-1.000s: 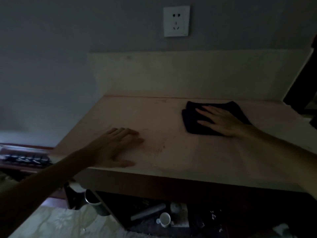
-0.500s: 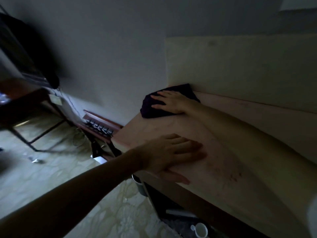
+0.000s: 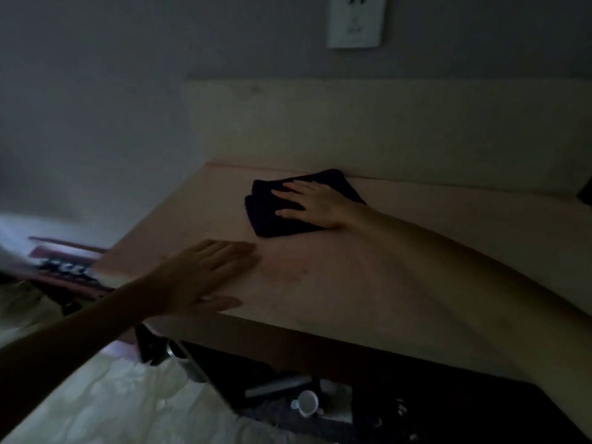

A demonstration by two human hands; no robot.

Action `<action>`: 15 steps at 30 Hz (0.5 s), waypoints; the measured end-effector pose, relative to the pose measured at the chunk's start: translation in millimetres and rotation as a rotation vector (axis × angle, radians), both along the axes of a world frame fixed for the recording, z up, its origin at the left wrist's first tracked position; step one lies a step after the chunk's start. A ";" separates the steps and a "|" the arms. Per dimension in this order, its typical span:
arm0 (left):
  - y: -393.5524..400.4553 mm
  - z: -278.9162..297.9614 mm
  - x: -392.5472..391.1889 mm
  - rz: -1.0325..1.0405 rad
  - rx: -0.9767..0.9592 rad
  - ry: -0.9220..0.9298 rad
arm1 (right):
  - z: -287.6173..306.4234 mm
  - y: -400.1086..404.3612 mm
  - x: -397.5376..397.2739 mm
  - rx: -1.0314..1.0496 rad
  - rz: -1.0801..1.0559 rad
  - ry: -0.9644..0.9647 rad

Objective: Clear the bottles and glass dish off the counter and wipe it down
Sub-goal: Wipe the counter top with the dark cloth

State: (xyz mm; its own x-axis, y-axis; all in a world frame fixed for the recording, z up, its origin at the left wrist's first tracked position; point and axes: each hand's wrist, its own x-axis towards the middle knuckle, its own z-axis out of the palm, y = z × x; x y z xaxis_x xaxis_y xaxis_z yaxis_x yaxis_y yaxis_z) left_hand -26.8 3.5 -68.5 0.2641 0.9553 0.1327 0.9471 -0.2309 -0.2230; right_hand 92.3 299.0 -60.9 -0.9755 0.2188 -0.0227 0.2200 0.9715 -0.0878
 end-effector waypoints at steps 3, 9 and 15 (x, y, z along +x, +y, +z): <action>1.9 -4.2 12.7 0.041 0.062 -0.054 | 1.9 38.7 104.4 -0.018 -0.202 0.003; 7.7 -9.2 20.1 0.062 0.127 -0.041 | 6.5 65.8 303.3 -0.039 -0.603 -0.017; 6.5 -14.4 14.7 0.116 0.125 -0.025 | 6.5 25.7 404.2 -0.014 -0.723 -0.009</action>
